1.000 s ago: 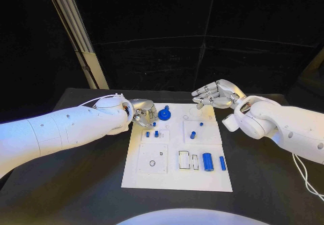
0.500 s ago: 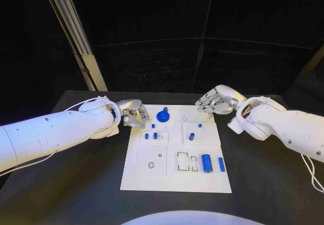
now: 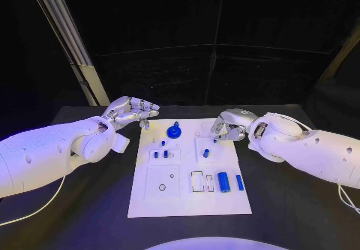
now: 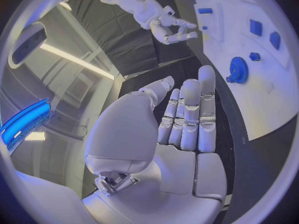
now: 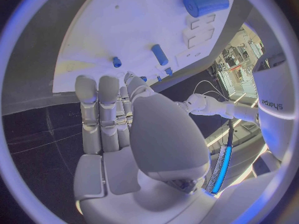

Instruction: Assemble the parts on the task board

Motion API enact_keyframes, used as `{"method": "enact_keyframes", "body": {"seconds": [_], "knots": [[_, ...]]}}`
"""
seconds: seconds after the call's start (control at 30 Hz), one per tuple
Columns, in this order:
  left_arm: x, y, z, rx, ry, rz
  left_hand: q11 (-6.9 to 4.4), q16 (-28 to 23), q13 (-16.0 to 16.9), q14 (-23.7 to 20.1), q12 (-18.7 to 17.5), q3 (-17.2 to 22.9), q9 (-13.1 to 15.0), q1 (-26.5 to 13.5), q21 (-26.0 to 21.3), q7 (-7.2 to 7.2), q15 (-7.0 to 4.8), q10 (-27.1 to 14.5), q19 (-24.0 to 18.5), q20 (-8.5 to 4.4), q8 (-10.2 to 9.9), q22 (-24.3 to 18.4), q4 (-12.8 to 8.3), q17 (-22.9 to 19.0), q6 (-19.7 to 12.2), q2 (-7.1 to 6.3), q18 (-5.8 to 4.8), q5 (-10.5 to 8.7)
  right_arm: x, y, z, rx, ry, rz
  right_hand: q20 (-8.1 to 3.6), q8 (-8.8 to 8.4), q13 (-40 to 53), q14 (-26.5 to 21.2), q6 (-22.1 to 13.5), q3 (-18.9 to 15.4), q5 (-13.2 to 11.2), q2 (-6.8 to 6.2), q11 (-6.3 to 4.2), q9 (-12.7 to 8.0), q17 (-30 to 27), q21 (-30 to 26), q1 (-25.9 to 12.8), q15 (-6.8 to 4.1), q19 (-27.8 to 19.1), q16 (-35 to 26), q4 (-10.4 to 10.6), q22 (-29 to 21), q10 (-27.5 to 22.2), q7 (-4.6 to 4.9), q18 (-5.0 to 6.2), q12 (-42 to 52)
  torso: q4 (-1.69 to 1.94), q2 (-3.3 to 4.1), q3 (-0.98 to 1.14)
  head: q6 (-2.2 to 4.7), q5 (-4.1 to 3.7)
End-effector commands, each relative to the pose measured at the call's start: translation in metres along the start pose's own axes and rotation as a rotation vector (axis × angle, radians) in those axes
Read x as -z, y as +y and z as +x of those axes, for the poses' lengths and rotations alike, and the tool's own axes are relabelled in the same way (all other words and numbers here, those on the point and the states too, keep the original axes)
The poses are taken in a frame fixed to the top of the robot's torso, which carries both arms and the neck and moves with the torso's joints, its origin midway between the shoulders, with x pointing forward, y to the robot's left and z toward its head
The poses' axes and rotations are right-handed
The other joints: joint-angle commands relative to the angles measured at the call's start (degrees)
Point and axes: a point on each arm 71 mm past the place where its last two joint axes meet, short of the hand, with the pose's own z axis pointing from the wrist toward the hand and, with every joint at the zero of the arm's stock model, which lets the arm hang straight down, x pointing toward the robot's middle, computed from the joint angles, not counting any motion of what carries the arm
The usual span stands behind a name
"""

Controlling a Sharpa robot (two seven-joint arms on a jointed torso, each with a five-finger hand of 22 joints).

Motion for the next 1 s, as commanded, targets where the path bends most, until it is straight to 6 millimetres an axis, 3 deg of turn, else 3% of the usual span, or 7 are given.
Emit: {"method": "enact_keyframes", "body": {"seconds": [0.03,0.3,0.53,0.63,1.0], "knots": [[0.001,-0.005,-0.004,0.215,-0.08,0.066,0.05,-0.3,0.07,-0.45,0.27,-0.2,0.06,-0.04,-0.35,-0.04,0.0,0.44,-0.35,-0.03,0.26,-0.07,0.16,-0.07,0.39,0.48,0.81,0.08,0.0,0.001,0.003,0.153,0.026,0.027,-0.01,-0.32,-0.04,1.58,-0.56,0.48,-0.36,-0.79,0.14,-0.09,0.94,0.96,-0.02,0.39,0.38,1.13,-0.06,1.07,-0.73,0.12,-0.81,-0.11,0.06,0.01,0.01,0.01,-0.32],[0.005,-0.006,-0.004,0.257,-0.093,0.079,-0.02,-0.31,0.07,-0.57,0.6,-0.32,0.07,-0.13,-0.55,-0.1,-0.05,0.59,-0.36,-0.08,0.46,-0.23,0.11,-0.29,0.6,0.5,0.8,0.08,-0.001,0.005,0.011,0.198,0.056,0.026,0.36,-0.34,-0.04,1.42,-1.56,1.65,-0.7,-1.63,0.49,-0.09,4.74,4.94,-0.37,0.67,0.85,5.82,0.01,5.59,-2.02,0.36,-1.33,-0.02,0.0,0.03,0.04,-0.04,-0.55],[0.006,-0.006,-0.006,0.265,-0.101,0.079,-0.03,-0.31,0.07,-0.59,0.66,-0.34,0.07,-0.14,-0.58,-0.11,-0.06,0.62,-0.36,-0.09,0.49,-0.25,0.09,-0.32,0.63,0.5,0.8,0.08,-0.002,0.008,0.016,0.203,0.079,0.018,0.5,-0.2,-0.01,1.47,-1.44,2.93,-1.08,-1.58,0.53,-0.01,7.42,7.94,-0.28,0.7,1.59,9.11,-0.1,9.18,-1.99,0.36,-1.81,0.18,0.06,0.04,0.04,-0.12,-0.55],[0.006,-0.006,-0.007,0.266,-0.103,0.078,-0.04,-0.32,0.07,-0.61,0.7,-0.36,0.07,-0.15,-0.61,-0.12,-0.06,0.64,-0.37,-0.09,0.51,-0.27,0.08,-0.35,0.65,0.49,0.8,0.08,-0.003,0.008,0.018,0.203,0.089,0.016,0.5,-0.17,-0.01,1.42,-1.1,4.72,-4.06,-1.25,0.39,0.01,8.96,9.76,0.04,0.68,1.92,11.15,-0.22,11.27,-1.6,0.34,-2.06,0.29,0.05,0.03,0.02,-0.2,-0.56],[0.006,-0.005,-0.008,0.265,-0.107,0.072,-0.06,-0.33,0.06,-0.66,0.81,-0.37,0.07,-0.12,-0.68,-0.13,-0.08,0.67,-0.37,-0.12,0.57,-0.33,0.02,-0.43,0.71,0.54,0.8,0.09,-0.006,0.011,0.024,0.195,0.111,0.008,0.56,-0.14,-0.01,1.45,-0.21,9.76,-7.12,-0.73,0.34,0.05,12.3,13.44,-0.2,0.62,2.82,15.53,-0.3,15.69,-0.89,0.24,-2.7,0.28,0.06,0.05,0.02,-0.42,-0.37]]}}
